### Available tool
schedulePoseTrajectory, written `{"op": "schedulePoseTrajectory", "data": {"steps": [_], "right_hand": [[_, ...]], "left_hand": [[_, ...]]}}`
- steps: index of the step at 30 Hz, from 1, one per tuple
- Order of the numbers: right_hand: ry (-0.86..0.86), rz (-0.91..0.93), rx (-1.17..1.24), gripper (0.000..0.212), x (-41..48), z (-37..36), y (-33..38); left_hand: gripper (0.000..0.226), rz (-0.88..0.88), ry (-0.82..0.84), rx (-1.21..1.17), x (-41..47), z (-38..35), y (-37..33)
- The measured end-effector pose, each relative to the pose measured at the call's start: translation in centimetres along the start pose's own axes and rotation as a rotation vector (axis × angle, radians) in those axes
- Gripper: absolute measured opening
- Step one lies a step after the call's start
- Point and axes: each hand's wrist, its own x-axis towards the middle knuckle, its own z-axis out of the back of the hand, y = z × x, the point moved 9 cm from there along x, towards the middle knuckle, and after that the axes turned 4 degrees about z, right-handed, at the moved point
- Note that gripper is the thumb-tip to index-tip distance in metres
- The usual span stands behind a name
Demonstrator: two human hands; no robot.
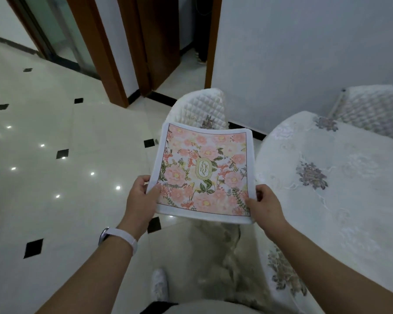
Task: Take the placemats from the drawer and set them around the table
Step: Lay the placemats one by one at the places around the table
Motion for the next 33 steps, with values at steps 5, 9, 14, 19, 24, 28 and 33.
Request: {"op": "schedulePoseTrajectory", "data": {"steps": [5,9,14,19,24,28,33], "right_hand": [[-0.184,-0.069,0.046,0.011,-0.3,-0.7,2.1],[-0.309,-0.147,0.053,0.010,-1.2,0.3,1.8],[-0.443,-0.225,0.077,0.011,-1.9,3.1,0.2],[-0.544,-0.293,0.111,0.011,-0.9,6.1,-3.0],[-0.575,-0.373,0.192,0.010,0.9,8.0,-6.1],[-0.594,-0.413,0.227,0.010,2.2,10.4,-7.8],[-0.649,-0.444,0.232,0.010,2.6,13.8,-9.3]], "left_hand": [[0.013,-0.063,0.177,0.057,6.6,-1.2,-3.6],[0.012,-0.095,0.324,0.082,10.0,-4.5,-5.3],[0.015,-0.112,0.457,0.093,11.3,-10.3,-6.9],[0.012,-0.062,0.580,0.125,12.4,-17.3,-6.7],[0.011,-0.053,0.624,0.177,13.0,-23.6,-7.4],[0.011,-0.087,0.677,0.252,13.6,-29.5,-8.9],[0.009,-0.144,0.762,0.345,13.5,-36.4,-9.8]]}}
